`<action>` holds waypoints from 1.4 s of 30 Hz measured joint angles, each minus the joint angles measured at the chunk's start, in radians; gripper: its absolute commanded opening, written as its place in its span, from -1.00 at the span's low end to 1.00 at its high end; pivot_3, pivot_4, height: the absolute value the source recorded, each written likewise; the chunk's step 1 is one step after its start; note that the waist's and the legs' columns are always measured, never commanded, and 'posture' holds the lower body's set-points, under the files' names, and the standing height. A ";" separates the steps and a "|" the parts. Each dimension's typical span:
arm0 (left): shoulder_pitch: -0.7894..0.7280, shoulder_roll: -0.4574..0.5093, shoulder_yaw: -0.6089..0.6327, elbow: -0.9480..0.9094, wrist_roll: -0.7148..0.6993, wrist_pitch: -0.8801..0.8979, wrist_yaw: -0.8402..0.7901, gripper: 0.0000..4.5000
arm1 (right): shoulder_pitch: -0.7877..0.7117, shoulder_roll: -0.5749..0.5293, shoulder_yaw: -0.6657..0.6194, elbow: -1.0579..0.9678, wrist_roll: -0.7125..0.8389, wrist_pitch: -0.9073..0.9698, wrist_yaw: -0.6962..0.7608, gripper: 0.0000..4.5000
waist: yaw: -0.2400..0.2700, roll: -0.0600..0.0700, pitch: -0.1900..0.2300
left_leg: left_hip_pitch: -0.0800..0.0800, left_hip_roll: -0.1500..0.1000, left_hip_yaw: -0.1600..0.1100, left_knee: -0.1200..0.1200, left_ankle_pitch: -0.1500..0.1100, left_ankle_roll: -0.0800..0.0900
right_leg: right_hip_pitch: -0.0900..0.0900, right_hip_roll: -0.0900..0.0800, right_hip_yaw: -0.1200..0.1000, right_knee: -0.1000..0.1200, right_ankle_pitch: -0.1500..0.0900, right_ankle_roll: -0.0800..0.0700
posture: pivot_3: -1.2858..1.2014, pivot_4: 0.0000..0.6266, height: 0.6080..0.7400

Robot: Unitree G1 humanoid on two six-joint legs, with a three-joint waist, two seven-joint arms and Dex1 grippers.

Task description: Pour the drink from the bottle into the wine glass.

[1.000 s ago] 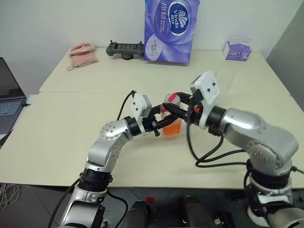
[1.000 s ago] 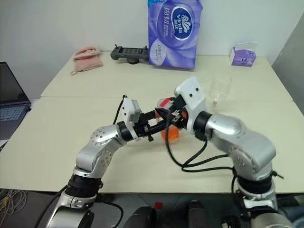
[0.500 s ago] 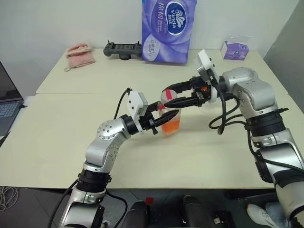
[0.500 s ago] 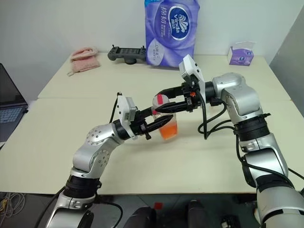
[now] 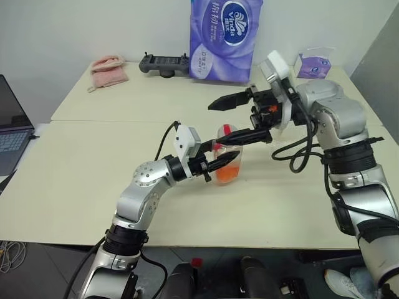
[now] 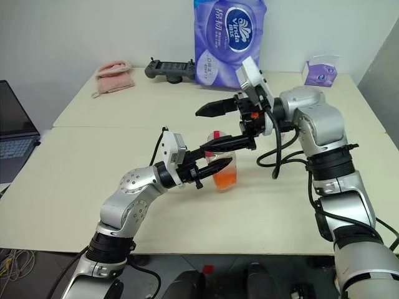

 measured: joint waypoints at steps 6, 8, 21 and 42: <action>-0.003 0.004 0.002 0.002 0.000 0.000 -0.011 -0.21 | 0.117 -0.049 -0.022 -0.187 -0.032 0.104 -0.197 1.00 | 0.002 0.000 0.000 | -0.001 0.000 0.000 0.000 0.000 0.000 | -0.002 0.000 0.001 0.000 0.000 0.000 | 0.03 -0.52 1.00; -0.003 0.003 0.003 0.002 0.001 0.000 -0.012 -0.21 | 0.159 -0.048 -0.049 -0.277 -0.035 0.155 -0.309 1.00 | 0.002 0.000 0.000 | -0.002 0.000 0.000 0.000 0.001 -0.001 | -0.003 0.000 0.001 0.001 0.000 0.000 | 0.03 -0.52 1.00; -0.004 -0.002 -0.001 0.003 0.003 0.000 -0.020 -0.21 | 0.323 0.033 -0.087 -0.682 0.055 0.426 -0.732 1.00 | 0.001 0.000 0.000 | -0.005 -0.001 0.001 0.002 0.001 0.000 | -0.004 0.001 0.000 0.002 0.001 -0.001 | 0.03 -0.52 1.00; -0.001 -0.005 -0.001 0.033 0.005 -0.004 -0.019 -0.21 | 0.320 0.095 -0.083 -0.583 0.049 0.490 -0.877 1.00 | 0.001 0.000 0.000 | -0.005 -0.001 0.000 0.001 0.001 -0.001 | -0.004 0.001 0.000 0.002 0.001 -0.002 | 0.03 -0.52 1.00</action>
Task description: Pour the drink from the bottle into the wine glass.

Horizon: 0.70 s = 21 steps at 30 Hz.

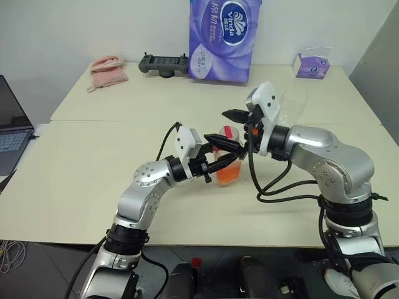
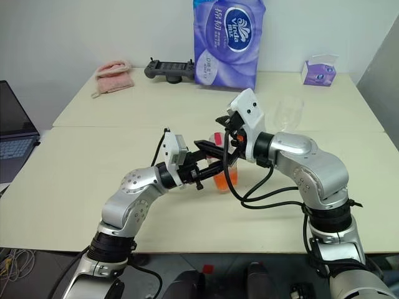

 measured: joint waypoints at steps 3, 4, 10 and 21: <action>0.000 0.000 0.000 0.008 0.002 0.000 0.000 -0.21 | 0.011 -0.012 -0.010 -0.010 0.010 0.014 -0.001 1.00 | 0.000 0.000 0.000 | 0.000 0.000 0.000 0.000 0.000 0.000 | 0.000 0.000 0.000 0.000 0.000 0.000 | 0.03 -0.52 1.00; 0.001 0.000 0.000 0.011 0.003 0.000 0.000 -0.21 | 0.024 -0.021 -0.018 -0.022 0.019 0.017 -0.001 1.00 | 0.000 0.000 0.000 | 0.000 0.000 0.000 0.000 0.000 0.000 | 0.000 0.000 0.000 0.000 0.000 0.000 | 0.03 -0.52 1.00; 0.003 0.000 -0.001 0.022 0.008 0.000 -0.001 -0.21 | 0.069 -0.068 -0.046 -0.065 0.051 0.027 0.006 1.00 | 0.000 0.000 0.000 | 0.000 0.000 0.000 0.000 0.000 0.000 | 0.000 0.000 0.000 0.000 0.000 0.000 | 0.03 -0.52 1.00; 0.003 0.003 -0.002 0.025 0.008 0.000 -0.018 -0.21 | 0.113 -0.122 -0.057 -0.111 0.130 0.036 0.044 1.00 | 0.000 0.000 0.000 | 0.000 0.000 0.000 0.000 0.000 0.000 | 0.000 0.000 0.000 0.001 0.000 0.000 | 0.03 -0.52 1.00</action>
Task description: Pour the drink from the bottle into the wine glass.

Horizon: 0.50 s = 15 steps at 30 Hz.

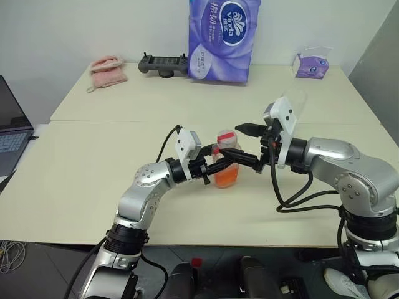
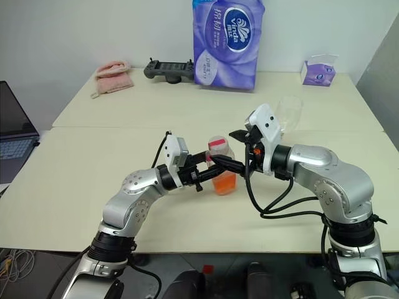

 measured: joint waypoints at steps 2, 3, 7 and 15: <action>0.000 0.000 0.000 0.000 0.000 0.000 0.000 -0.21 | 0.000 -0.003 0.000 -0.006 0.017 0.000 0.008 1.00 | 0.000 0.000 0.000 | 0.000 0.000 0.000 0.000 0.000 0.000 | 0.000 0.000 0.000 0.000 0.000 0.000 | 0.03 -0.52 1.00; 0.000 0.000 0.000 0.000 0.000 0.000 0.000 -0.21 | 0.000 -0.003 0.000 -0.007 0.023 0.000 0.010 1.00 | 0.000 0.000 0.000 | 0.000 0.000 0.000 0.000 0.000 0.000 | 0.000 0.000 0.000 0.000 0.000 0.000 | 0.03 -0.52 1.00; 0.000 0.000 0.000 0.000 0.000 0.000 0.000 -0.21 | -0.001 0.011 -0.001 -0.006 0.028 0.000 -0.006 1.00 | 0.000 0.000 0.000 | 0.000 0.000 0.000 0.000 0.000 0.000 | 0.000 0.000 0.000 0.000 0.000 0.000 | 0.03 -0.52 1.00; 0.000 0.001 0.000 0.000 0.000 -0.001 0.000 -0.21 | -0.012 0.057 -0.003 0.014 0.063 0.031 -0.060 1.00 | 0.000 0.000 0.000 | 0.000 0.000 0.000 0.000 0.000 0.000 | 0.000 0.000 0.000 0.000 0.000 0.000 | 0.03 -0.52 1.00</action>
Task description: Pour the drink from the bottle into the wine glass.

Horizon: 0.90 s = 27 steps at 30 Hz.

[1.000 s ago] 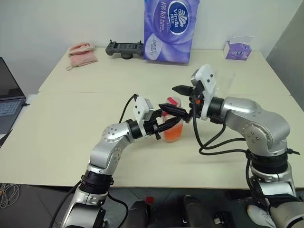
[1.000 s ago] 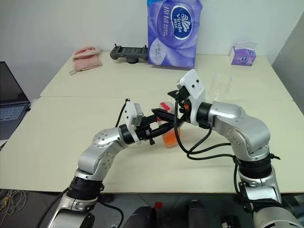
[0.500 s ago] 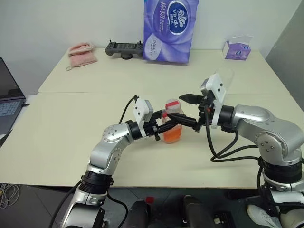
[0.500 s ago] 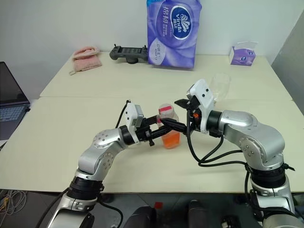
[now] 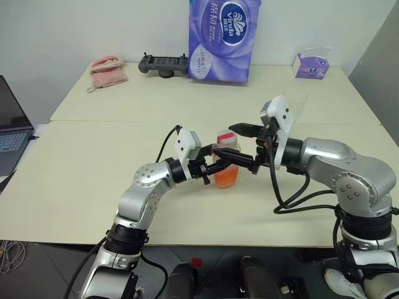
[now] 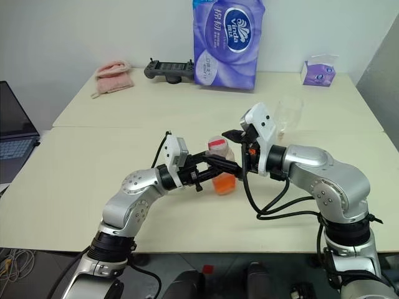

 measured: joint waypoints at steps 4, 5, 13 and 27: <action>0.000 0.000 0.000 0.000 0.000 0.000 0.000 -0.21 | -0.002 0.005 -0.002 0.003 0.003 0.006 -0.019 0.60 | 0.000 0.000 0.000 | 0.000 0.000 0.000 0.000 0.000 0.000 | 0.000 0.000 0.000 0.000 0.000 0.000 | 0.03 -0.52 1.00; 0.000 0.000 0.000 0.000 0.000 0.000 0.000 -0.21 | -0.003 0.006 -0.003 0.004 0.004 0.008 -0.020 0.45 | 0.000 0.000 0.000 | 0.000 0.000 0.000 0.000 0.000 0.000 | 0.000 0.000 0.000 0.000 0.000 0.000 | 0.03 -0.52 1.00; 0.000 -0.002 0.002 0.000 0.000 -0.001 0.009 -0.21 | -0.015 0.011 -0.011 0.010 0.011 0.013 -0.037 -0.19 | 0.000 0.000 0.000 | 0.000 0.000 0.000 0.000 0.000 0.000 | 0.000 0.000 0.000 0.000 0.000 0.000 | 0.03 -0.52 1.00; -0.014 -0.005 0.000 -0.024 -0.002 -0.005 0.004 -0.21 | -0.032 -0.041 -0.040 0.028 0.049 -0.011 0.043 -0.19 | 0.000 0.000 0.000 | 0.000 0.000 0.000 0.000 0.000 0.000 | 0.000 0.000 0.000 0.000 0.000 0.000 | 0.03 -0.52 1.00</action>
